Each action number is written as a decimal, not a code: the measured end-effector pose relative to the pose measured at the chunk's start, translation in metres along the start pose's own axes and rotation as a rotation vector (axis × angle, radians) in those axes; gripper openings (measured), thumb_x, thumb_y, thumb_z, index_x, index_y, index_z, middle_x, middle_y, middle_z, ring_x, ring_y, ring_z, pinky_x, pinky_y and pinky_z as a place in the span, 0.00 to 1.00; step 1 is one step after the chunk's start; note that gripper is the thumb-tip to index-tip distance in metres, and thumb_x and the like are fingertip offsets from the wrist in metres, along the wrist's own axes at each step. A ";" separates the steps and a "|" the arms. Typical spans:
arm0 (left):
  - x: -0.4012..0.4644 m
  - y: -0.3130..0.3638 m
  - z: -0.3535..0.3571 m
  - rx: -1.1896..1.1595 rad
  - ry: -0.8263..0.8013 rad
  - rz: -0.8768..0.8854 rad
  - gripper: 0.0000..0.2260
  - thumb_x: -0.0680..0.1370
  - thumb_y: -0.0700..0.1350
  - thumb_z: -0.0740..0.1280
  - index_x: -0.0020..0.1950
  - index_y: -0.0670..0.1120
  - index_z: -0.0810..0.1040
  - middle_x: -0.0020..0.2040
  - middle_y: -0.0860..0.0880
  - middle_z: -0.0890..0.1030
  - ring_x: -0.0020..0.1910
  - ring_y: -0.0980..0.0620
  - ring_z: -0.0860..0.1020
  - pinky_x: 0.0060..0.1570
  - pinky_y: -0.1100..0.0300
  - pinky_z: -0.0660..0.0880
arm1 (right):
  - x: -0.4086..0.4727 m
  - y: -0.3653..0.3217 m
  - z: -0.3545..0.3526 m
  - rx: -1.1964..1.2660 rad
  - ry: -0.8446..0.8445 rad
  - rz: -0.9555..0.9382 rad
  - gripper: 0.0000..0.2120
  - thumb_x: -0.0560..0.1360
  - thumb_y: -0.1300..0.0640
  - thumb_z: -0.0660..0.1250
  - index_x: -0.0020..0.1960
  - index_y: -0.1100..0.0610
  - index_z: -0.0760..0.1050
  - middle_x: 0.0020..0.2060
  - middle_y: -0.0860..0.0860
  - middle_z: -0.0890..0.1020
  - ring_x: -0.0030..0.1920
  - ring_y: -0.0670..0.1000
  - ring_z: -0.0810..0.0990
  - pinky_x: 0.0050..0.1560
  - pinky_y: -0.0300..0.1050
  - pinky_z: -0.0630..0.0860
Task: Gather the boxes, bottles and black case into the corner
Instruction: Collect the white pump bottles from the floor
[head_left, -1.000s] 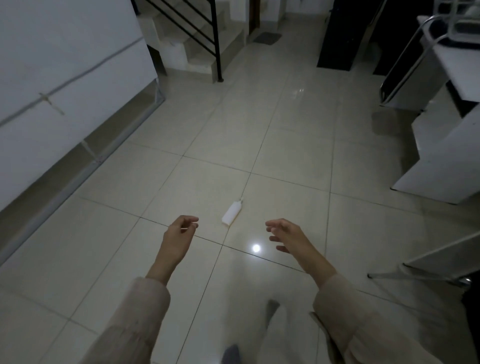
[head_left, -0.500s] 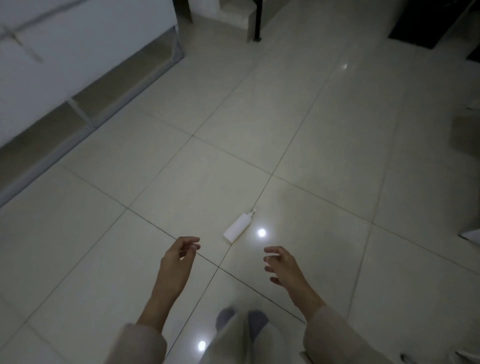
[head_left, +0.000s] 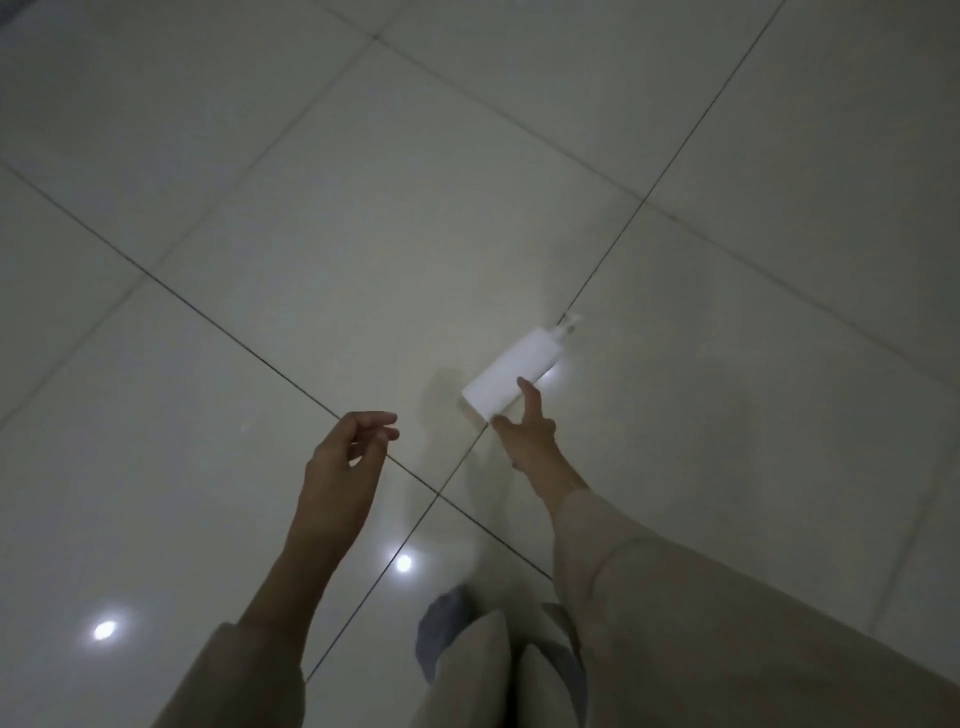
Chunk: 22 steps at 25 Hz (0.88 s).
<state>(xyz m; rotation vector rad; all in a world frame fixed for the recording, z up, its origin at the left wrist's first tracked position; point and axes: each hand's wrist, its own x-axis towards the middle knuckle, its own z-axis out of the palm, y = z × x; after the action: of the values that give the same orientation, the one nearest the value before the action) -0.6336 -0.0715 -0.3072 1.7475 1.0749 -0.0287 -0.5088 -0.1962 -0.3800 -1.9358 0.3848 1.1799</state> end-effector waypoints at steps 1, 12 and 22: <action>0.013 -0.012 0.006 0.002 0.004 -0.007 0.09 0.78 0.39 0.59 0.53 0.49 0.77 0.46 0.56 0.80 0.51 0.52 0.77 0.48 0.65 0.70 | 0.022 -0.001 0.013 0.011 0.013 -0.001 0.30 0.78 0.53 0.58 0.74 0.40 0.48 0.72 0.63 0.52 0.50 0.58 0.74 0.53 0.49 0.71; 0.074 -0.064 0.021 -0.054 -0.010 -0.091 0.10 0.79 0.39 0.59 0.54 0.48 0.77 0.49 0.51 0.81 0.50 0.54 0.77 0.44 0.65 0.71 | 0.128 0.002 0.066 0.127 0.332 -0.115 0.32 0.70 0.61 0.65 0.67 0.46 0.52 0.66 0.60 0.57 0.54 0.62 0.70 0.55 0.54 0.73; -0.039 0.104 -0.056 -0.162 -0.076 -0.106 0.12 0.78 0.49 0.61 0.61 0.52 0.72 0.57 0.50 0.76 0.58 0.51 0.75 0.61 0.52 0.71 | -0.144 -0.056 -0.042 0.328 -0.361 -0.377 0.42 0.56 0.52 0.67 0.68 0.39 0.59 0.55 0.51 0.76 0.51 0.52 0.76 0.45 0.47 0.77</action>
<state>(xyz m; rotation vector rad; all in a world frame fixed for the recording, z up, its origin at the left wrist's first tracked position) -0.6125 -0.0597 -0.1851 1.5323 1.0831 -0.0713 -0.5237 -0.2150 -0.2213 -1.4019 0.0139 1.1055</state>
